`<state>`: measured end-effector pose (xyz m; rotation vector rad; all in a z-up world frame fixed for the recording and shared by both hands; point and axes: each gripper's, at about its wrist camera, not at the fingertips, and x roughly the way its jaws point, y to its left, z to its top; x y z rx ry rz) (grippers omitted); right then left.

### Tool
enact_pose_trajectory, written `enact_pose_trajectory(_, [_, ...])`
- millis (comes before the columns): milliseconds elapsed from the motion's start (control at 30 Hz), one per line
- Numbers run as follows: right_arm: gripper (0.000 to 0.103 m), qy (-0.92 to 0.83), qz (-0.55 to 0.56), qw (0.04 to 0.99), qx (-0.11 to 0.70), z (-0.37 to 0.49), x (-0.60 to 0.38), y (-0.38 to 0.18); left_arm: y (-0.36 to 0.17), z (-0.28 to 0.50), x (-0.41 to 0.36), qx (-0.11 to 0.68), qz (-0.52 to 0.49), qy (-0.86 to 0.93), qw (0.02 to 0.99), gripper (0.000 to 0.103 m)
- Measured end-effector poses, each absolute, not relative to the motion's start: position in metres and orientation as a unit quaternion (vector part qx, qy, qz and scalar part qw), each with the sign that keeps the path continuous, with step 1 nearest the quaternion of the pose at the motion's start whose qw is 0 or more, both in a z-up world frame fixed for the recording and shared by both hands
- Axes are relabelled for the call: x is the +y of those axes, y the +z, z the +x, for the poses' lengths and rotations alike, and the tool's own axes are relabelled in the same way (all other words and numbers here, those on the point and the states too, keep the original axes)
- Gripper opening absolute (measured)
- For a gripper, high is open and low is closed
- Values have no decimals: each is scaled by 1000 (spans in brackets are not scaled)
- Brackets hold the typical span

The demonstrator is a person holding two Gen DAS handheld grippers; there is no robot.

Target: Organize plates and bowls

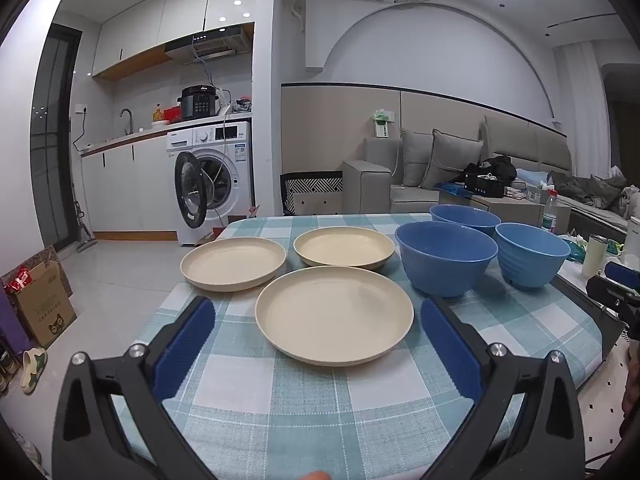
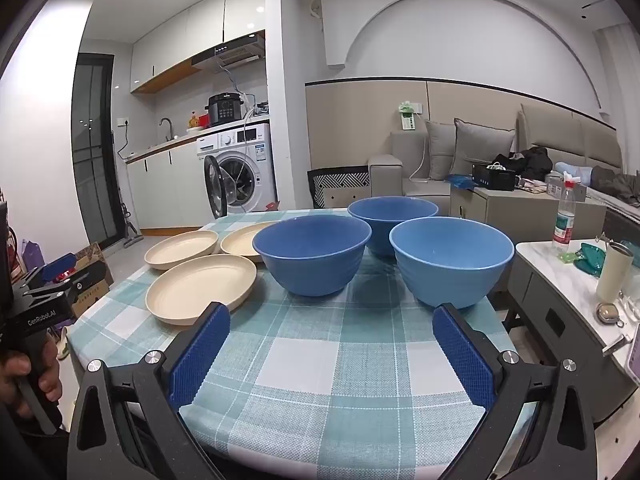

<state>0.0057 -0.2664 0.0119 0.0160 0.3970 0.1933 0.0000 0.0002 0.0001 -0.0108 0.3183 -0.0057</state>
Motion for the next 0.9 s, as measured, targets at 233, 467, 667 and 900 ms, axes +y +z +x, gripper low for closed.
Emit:
enact_pose_trajectory(233, [103,99,12,975,197,7,-266,11,0,5,1,164,-4,1,986,103])
enact_pose_trajectory(467, [103,98,10,976,195,7,-265,11,1,1,3,163,-7,5,987,103])
enact_pose_trajectory(667, [103,97,9,976,195,5,-266,12,-1,3,4,161,-5,7,987,103])
enact_pose_trajectory(900, [103,99,8,976,192,10,-267,13,-1,3,5,161,-5,10,987,103])
